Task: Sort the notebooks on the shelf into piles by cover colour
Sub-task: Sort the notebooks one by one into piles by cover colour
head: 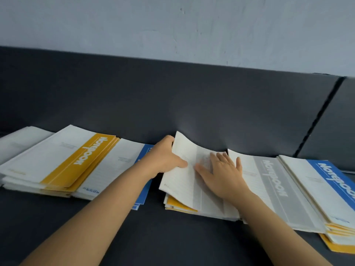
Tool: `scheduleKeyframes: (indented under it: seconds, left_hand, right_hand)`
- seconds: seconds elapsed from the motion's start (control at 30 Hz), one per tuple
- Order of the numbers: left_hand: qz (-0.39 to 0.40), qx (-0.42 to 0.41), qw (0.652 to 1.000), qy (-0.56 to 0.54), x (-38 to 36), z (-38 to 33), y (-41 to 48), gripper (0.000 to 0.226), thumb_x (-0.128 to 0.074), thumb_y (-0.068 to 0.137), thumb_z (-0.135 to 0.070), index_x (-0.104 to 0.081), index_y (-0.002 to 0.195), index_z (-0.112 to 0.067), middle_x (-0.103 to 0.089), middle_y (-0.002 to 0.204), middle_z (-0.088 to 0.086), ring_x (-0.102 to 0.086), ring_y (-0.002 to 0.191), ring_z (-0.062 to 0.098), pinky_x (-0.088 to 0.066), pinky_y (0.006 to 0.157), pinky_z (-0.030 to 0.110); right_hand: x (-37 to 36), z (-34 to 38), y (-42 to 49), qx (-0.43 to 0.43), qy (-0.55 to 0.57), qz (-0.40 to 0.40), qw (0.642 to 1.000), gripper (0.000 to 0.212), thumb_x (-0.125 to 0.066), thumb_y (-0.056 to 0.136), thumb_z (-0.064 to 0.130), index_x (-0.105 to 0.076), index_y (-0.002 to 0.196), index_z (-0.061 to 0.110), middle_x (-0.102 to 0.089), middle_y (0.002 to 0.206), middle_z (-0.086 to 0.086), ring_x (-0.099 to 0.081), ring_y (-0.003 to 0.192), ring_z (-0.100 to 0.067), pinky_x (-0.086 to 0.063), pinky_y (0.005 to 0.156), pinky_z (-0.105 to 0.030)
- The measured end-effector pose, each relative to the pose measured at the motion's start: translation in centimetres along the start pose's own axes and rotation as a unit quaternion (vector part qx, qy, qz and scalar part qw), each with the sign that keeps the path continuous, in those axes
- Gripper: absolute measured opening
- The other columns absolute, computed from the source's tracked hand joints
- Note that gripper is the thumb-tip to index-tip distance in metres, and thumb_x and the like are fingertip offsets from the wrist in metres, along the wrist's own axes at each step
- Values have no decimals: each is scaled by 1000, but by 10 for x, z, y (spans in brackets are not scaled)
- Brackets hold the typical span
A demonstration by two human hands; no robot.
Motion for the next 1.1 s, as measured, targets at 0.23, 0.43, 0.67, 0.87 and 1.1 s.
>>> scheduleKeyframes:
  seconds: [0.23,0.43,0.67,0.87,1.1]
  left_hand:
    - [-26,-60,984,-167,101,11,-14,30,-63,89,-7,-60,117,-17,-72,105,1,-69,95,18,-55,85,37]
    - [-25,-76,997,0,245,94,-35,28,-72,85,-17,-64,111,-16,-73,102,2,-71,93,21,-55,87,41]
    - [-24,-84,995,53,354,185,-37,32,-76,81,-27,-57,105,-34,-65,105,-12,-62,93,3,-50,84,25]
    - [52,-40,940,334,344,252,-20,83,-43,97,-55,1,156,-16,13,163,5,-3,150,22,-18,118,37]
    - [52,-69,881,465,338,264,-21,69,-12,101,-55,4,156,-16,13,162,5,13,149,16,0,122,38]
  right_hand:
    - [13,90,-5,-65,448,-22,892,56,-65,85,45,-45,129,18,-52,128,8,-55,105,-11,-47,81,-27]
    - [-24,258,-8,-3,434,14,901,45,-71,84,31,-46,121,25,-48,101,16,-49,85,-5,-42,68,-20]
    - [-54,424,27,72,258,5,964,50,-67,83,42,-54,122,14,-46,120,0,-46,116,-23,-45,87,-31]
    - [-121,465,35,105,-79,86,988,49,-33,99,38,-35,140,13,-35,148,-10,-15,144,-28,4,113,-61]
    - [-115,470,23,145,-163,68,974,50,-19,102,40,-40,141,16,-30,152,-12,-13,146,-24,14,113,-58]
Point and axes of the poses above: each hand's wrist, its own y-axis towards the middle knuckle, its own x-axis out of the back of the hand, z = x × y, the point moved 8 cm from there along y, towards the middle knuckle
